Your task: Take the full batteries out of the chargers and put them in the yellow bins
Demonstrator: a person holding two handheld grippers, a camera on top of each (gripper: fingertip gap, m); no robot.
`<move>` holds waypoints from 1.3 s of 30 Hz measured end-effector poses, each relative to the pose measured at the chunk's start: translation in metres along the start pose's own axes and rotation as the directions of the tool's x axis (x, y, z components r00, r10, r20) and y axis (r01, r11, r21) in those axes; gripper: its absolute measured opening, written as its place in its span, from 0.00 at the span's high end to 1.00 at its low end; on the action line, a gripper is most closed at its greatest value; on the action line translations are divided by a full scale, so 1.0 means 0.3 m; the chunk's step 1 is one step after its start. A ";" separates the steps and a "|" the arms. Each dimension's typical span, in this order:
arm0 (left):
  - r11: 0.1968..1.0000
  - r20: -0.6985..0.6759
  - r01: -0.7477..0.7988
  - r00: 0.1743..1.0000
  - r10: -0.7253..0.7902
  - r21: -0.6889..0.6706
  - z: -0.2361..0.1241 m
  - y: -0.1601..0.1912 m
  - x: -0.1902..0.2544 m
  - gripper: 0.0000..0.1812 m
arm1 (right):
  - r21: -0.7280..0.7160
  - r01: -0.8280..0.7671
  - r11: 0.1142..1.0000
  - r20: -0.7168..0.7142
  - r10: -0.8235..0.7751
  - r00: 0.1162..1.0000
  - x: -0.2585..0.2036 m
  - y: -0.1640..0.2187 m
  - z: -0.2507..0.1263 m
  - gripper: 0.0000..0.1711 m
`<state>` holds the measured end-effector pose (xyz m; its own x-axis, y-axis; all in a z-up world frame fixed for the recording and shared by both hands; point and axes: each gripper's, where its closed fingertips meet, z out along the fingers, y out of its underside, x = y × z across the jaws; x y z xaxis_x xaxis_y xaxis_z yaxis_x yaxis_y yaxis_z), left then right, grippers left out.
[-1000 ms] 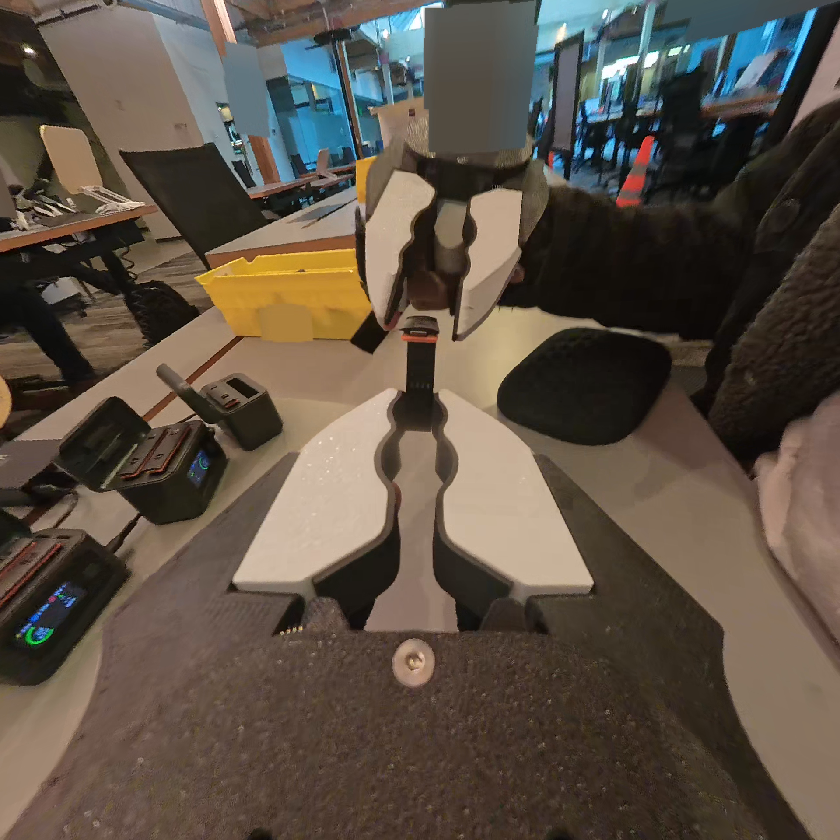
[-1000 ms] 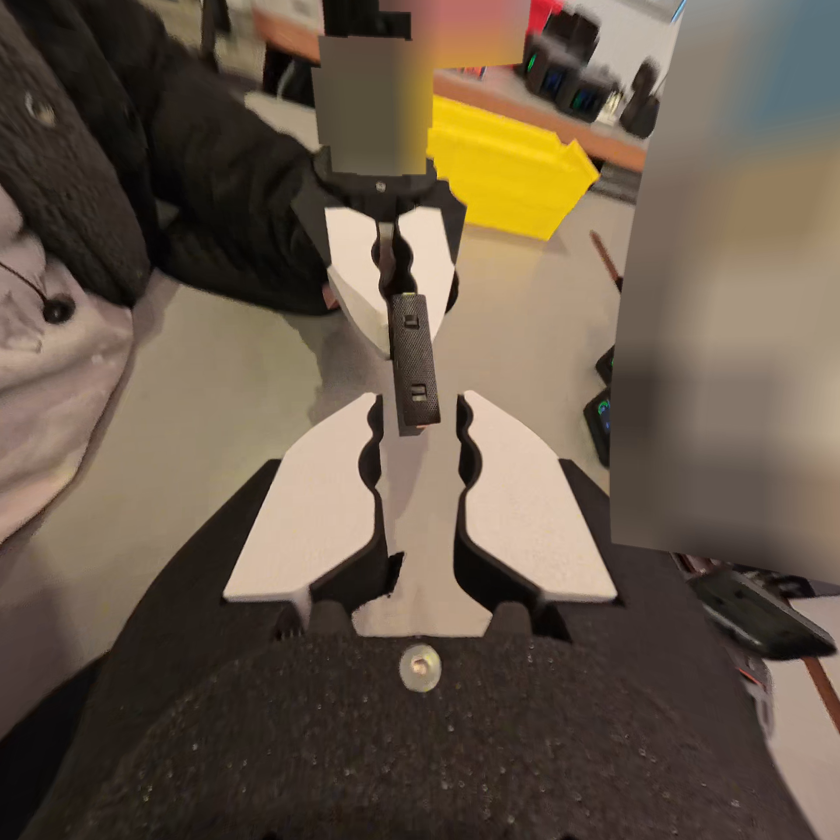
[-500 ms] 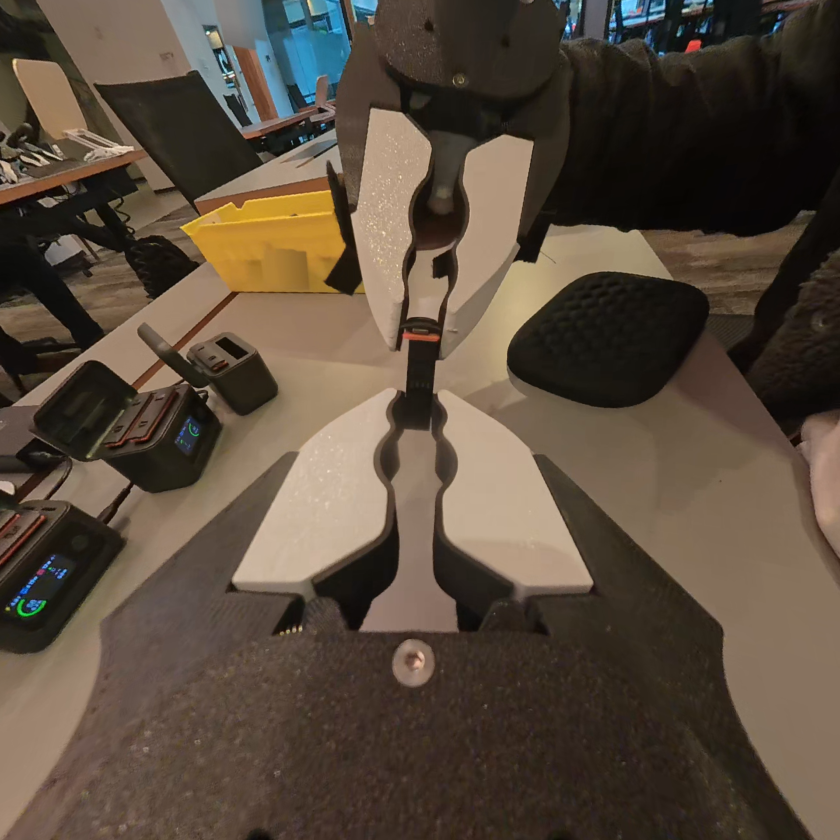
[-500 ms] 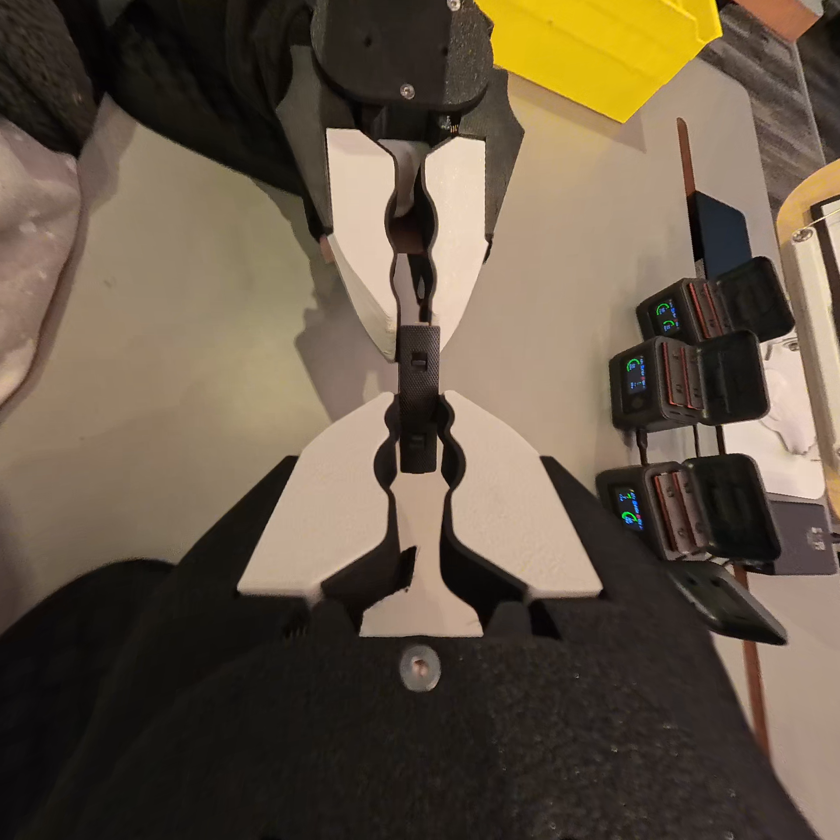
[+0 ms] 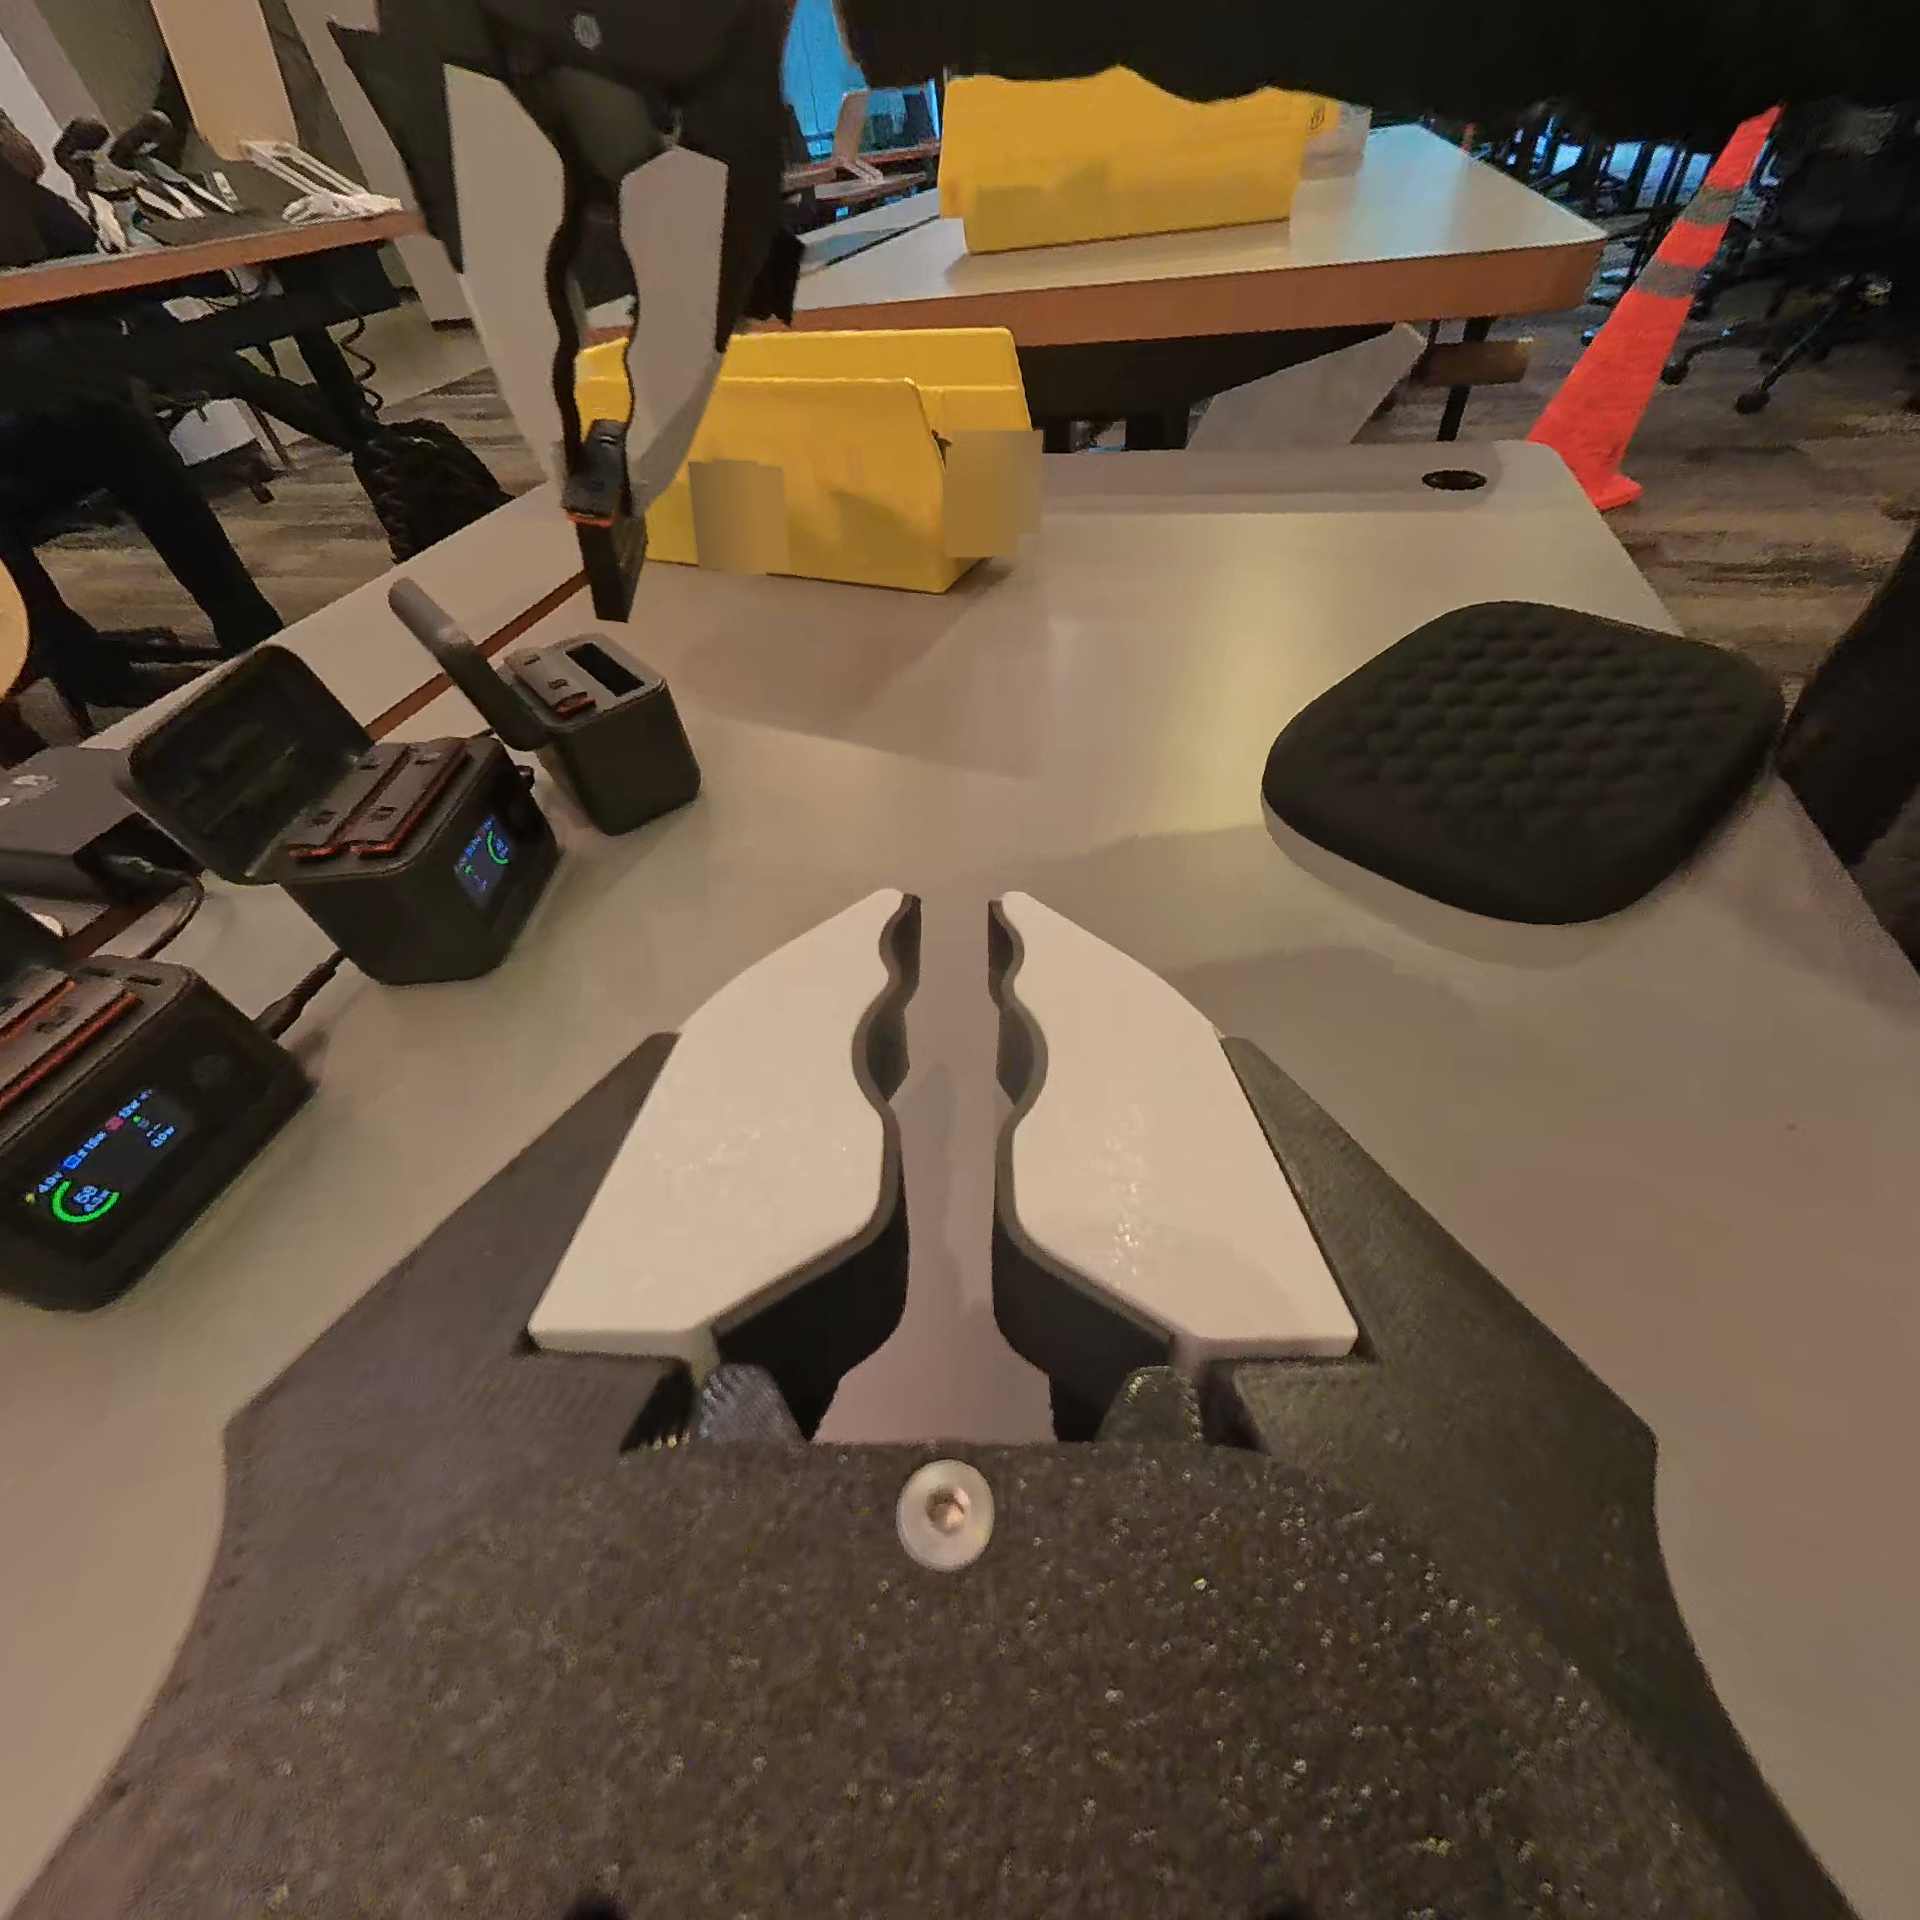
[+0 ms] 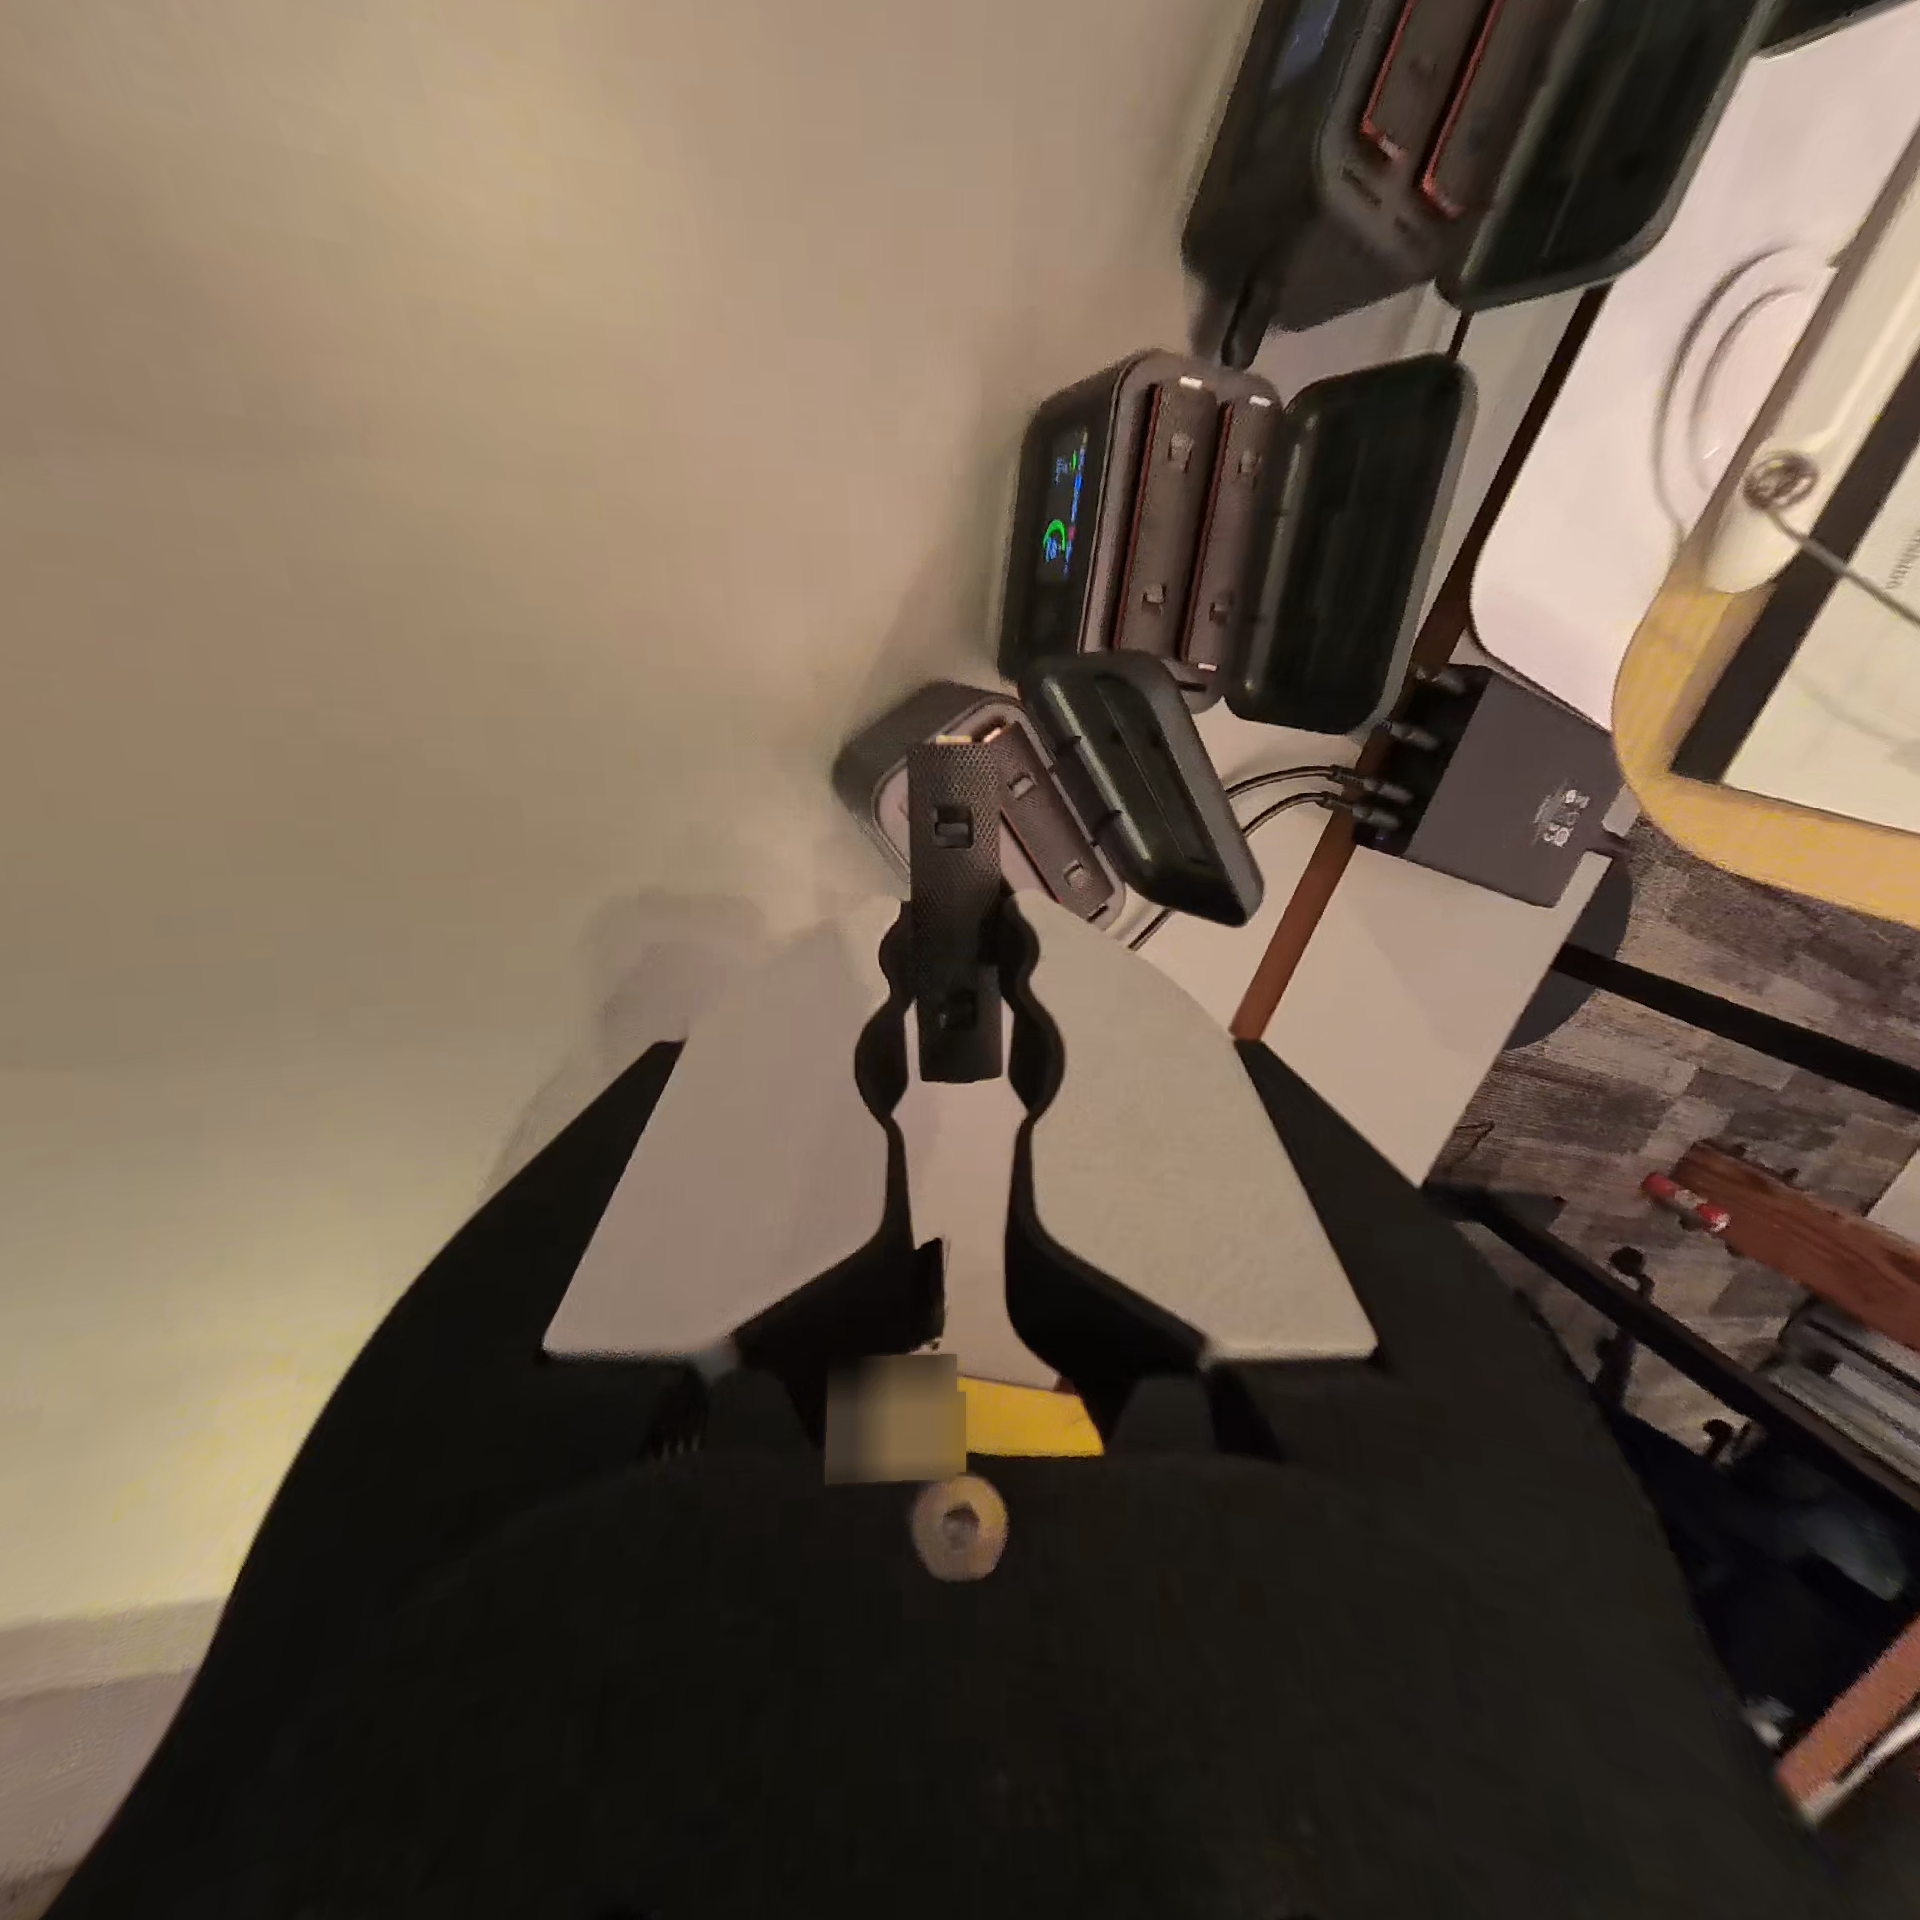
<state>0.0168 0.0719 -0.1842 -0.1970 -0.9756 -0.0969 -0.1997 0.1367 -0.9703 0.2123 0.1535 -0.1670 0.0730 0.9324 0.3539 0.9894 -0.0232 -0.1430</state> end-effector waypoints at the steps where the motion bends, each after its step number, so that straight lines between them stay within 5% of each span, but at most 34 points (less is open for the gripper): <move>1: 1.000 0.004 0.003 1.000 -0.003 -0.005 0.003 0.008 -0.004 0.94 | -0.010 0.021 1.000 0.013 -0.021 1.000 0.010 0.008 0.013 0.91; 39: 0.996 -0.014 0.081 0.997 -0.081 -0.030 0.025 0.062 -0.040 0.99 | -0.088 0.545 0.834 0.262 -0.508 0.820 0.035 0.074 0.142 0.91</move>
<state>0.0227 0.0847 -0.2028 -0.1939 -0.9809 -0.0145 -0.2437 0.0625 -0.9678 0.2298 0.1781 -0.2057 -0.4759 0.8712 0.1207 0.8758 0.4570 0.1553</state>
